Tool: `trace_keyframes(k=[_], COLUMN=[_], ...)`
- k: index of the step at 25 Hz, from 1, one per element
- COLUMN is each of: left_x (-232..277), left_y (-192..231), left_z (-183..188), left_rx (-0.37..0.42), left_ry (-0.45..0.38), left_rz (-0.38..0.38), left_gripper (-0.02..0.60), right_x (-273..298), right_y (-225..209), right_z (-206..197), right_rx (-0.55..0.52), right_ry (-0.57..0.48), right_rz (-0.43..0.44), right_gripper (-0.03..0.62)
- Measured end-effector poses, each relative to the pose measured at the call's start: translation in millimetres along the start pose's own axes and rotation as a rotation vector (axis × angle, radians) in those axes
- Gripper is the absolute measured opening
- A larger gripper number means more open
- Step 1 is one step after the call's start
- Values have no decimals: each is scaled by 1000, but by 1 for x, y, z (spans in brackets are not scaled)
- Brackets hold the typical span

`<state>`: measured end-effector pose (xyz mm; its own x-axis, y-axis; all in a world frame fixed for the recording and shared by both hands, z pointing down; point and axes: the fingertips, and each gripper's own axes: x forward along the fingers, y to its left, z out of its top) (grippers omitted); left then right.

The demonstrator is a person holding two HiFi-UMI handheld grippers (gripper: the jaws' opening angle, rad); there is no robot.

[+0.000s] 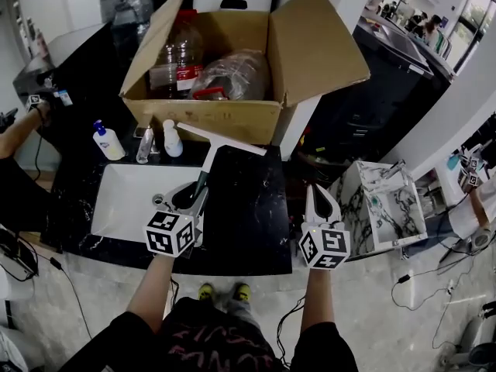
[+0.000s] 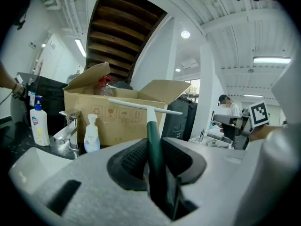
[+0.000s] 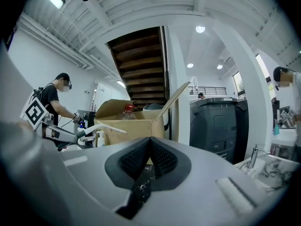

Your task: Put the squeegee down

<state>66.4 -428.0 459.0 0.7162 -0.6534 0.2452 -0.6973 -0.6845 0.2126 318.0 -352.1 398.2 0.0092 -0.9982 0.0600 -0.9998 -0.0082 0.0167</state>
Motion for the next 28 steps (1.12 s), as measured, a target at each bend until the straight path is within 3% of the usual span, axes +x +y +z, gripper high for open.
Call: trace_keyframes(k=[28], left_x=[58], left_y=[-6], left_z=[-64], left_rx=[-75], left_ry=[177], left_rz=[83], left_gripper=[101], right_x=[34], right_y=[-26], right_z=[-63], right_rx=[62], right_ry=[95], right_rz=[92], right_gripper=[5])
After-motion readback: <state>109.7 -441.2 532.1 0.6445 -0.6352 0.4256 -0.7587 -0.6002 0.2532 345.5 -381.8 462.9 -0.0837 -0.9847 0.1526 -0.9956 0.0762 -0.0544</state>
